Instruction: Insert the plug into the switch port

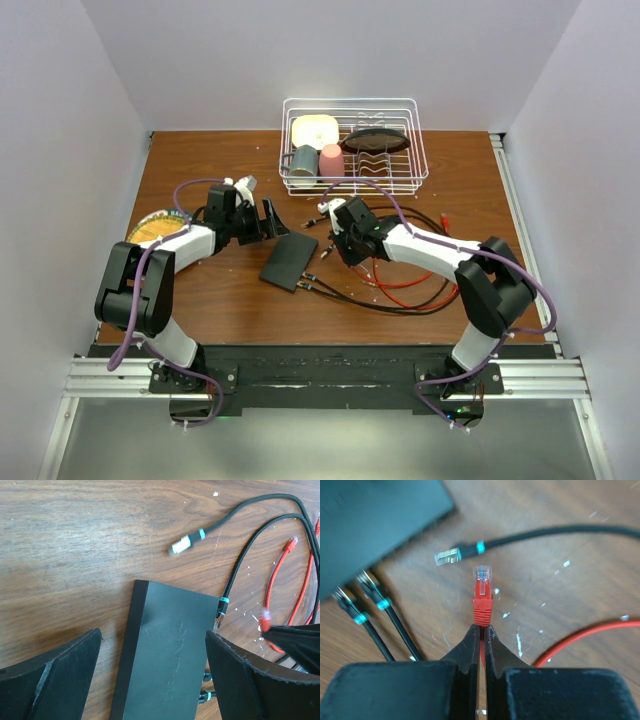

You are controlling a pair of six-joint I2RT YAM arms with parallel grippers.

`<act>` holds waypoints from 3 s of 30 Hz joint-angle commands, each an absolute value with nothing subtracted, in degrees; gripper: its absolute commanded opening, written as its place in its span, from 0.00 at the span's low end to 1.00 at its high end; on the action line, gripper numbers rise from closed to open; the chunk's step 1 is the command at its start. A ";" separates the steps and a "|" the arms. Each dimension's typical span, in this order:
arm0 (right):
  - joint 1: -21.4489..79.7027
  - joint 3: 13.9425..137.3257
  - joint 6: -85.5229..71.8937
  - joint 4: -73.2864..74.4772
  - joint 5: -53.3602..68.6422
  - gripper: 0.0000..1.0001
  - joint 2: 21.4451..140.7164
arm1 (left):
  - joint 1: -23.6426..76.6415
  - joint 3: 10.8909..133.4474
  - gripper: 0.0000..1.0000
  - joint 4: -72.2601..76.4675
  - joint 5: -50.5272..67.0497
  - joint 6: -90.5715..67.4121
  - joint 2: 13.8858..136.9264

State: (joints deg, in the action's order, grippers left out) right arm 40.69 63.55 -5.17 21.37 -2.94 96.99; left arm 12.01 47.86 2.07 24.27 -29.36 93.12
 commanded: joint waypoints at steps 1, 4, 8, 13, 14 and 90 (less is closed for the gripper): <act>42.01 63.37 -2.38 23.29 -1.32 0.00 97.82 | 11.69 47.55 0.90 4.13 25.84 -29.53 92.46; 43.68 64.07 -1.50 23.90 -2.37 0.00 99.49 | 11.69 47.64 0.90 4.57 26.80 -29.79 93.16; 46.57 65.91 -0.35 24.70 -3.69 0.00 102.03 | 11.69 47.55 0.89 5.45 27.68 -30.15 93.78; 48.95 68.90 2.02 26.54 -5.45 0.00 105.37 | 11.78 47.81 0.85 5.89 28.65 -30.23 95.71; 49.22 69.08 2.11 26.63 -5.45 0.00 105.64 | 11.78 47.81 0.82 5.98 28.83 -30.41 95.89; 53.96 77.08 0.53 22.15 -3.61 0.00 106.35 | 12.13 45.00 0.52 8.79 32.43 -30.67 99.84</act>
